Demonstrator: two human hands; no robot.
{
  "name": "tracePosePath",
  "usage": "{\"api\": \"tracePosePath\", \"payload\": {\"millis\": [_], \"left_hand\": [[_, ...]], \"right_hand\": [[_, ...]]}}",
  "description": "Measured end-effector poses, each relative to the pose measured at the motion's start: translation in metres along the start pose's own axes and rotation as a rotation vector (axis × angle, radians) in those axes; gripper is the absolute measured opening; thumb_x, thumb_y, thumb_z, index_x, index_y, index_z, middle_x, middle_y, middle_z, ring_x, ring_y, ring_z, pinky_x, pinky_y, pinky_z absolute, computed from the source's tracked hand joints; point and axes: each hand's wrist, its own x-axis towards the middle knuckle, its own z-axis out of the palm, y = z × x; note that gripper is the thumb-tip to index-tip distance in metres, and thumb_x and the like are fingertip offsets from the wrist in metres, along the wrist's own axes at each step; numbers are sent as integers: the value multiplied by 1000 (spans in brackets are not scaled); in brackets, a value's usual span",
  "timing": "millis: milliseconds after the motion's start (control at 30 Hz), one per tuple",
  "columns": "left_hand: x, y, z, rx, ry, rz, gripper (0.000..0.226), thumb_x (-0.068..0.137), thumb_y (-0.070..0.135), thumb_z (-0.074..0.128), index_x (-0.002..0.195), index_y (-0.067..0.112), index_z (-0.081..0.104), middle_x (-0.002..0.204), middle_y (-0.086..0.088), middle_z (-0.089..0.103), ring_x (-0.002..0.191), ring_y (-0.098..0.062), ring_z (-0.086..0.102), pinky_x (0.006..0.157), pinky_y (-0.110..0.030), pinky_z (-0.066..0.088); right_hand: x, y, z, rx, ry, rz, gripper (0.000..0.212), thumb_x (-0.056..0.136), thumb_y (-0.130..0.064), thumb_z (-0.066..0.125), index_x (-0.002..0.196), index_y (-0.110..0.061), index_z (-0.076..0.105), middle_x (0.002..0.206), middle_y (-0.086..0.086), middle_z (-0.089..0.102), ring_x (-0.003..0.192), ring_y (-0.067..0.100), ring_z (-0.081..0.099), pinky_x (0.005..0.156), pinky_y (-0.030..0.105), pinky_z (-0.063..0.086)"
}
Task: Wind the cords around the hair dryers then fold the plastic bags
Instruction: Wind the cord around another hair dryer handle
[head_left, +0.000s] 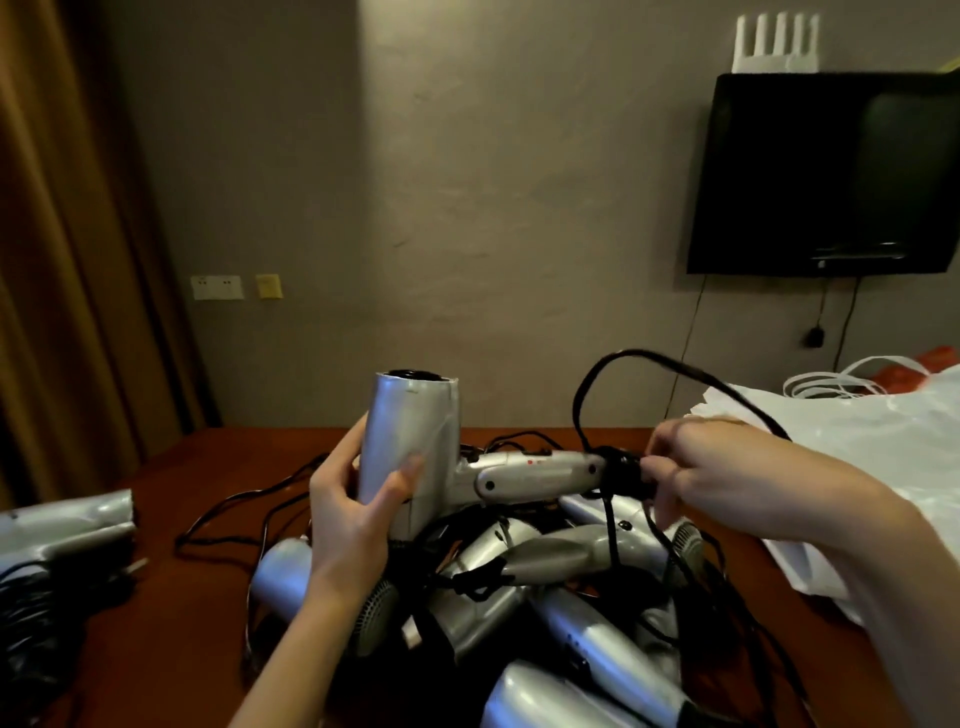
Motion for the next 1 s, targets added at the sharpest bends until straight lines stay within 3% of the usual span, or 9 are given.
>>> {"api": "tracePosePath", "payload": {"millis": [67,167,267,400,467,600,700,900,1000], "left_hand": [[-1,0,-2,-20,17,-24,106,49,84,70,127,14,60,111,2,68,106,-21,65,88,-51,55],[-3,2,-4,-28,33,-31,107,50,85,69,128,11,59,113,-3,67,107,-25,64,90,-61,51],[-4,3,-2,-13,12,-40,109,50,85,69,126,8,59,109,-6,67,101,-24,65,85,-52,55],[-2,0,-5,-43,28,-69,76,57,68,71,111,14,65,89,7,70,86,-16,66,65,-28,54],[-2,0,-5,-61,58,-75,57,61,59,65,101,19,66,80,9,69,76,-10,64,58,-22,50],[-4,0,-5,-108,112,-104,56,61,61,62,102,22,65,82,7,69,74,-8,65,54,-19,51],[-4,-2,-3,-126,123,-107,65,61,61,63,110,18,64,88,3,68,76,-8,66,55,-21,52],[-1,-5,-8,-281,178,-228,46,60,54,70,91,20,70,77,-3,69,72,-22,63,60,-35,49],[4,-8,-13,-363,113,-328,76,47,60,83,99,6,69,85,-17,66,75,-31,61,64,-36,48]], "right_hand": [[-1,-2,-3,-15,-33,-12,32,101,-25,41,83,-17,65,69,-12,73,69,-9,59,68,11,39],[-6,1,-10,1,-120,-74,29,103,-23,38,90,-22,64,74,-12,73,76,-2,63,76,17,44],[-9,8,-12,-75,-190,-93,24,102,-20,40,100,-26,64,82,-17,72,91,10,63,90,33,46],[-6,16,-10,-206,-167,-61,30,103,-31,39,99,-28,68,83,-21,72,92,-5,60,108,18,27],[-8,13,-12,-127,-202,-57,33,102,-36,37,95,-27,68,75,-15,73,80,-7,61,96,14,36],[-3,-3,-2,164,-194,-218,33,102,-31,38,87,-16,63,48,-5,57,50,8,56,58,21,46],[10,-15,20,307,-172,-323,31,102,-29,40,81,-15,58,50,-7,48,46,10,46,50,23,40],[30,-21,54,285,-136,-339,32,103,-31,39,88,-8,55,55,-4,52,40,3,45,46,15,36],[26,-13,49,363,-203,-231,40,99,-44,41,84,-11,58,51,4,58,35,14,47,39,22,38]]}}
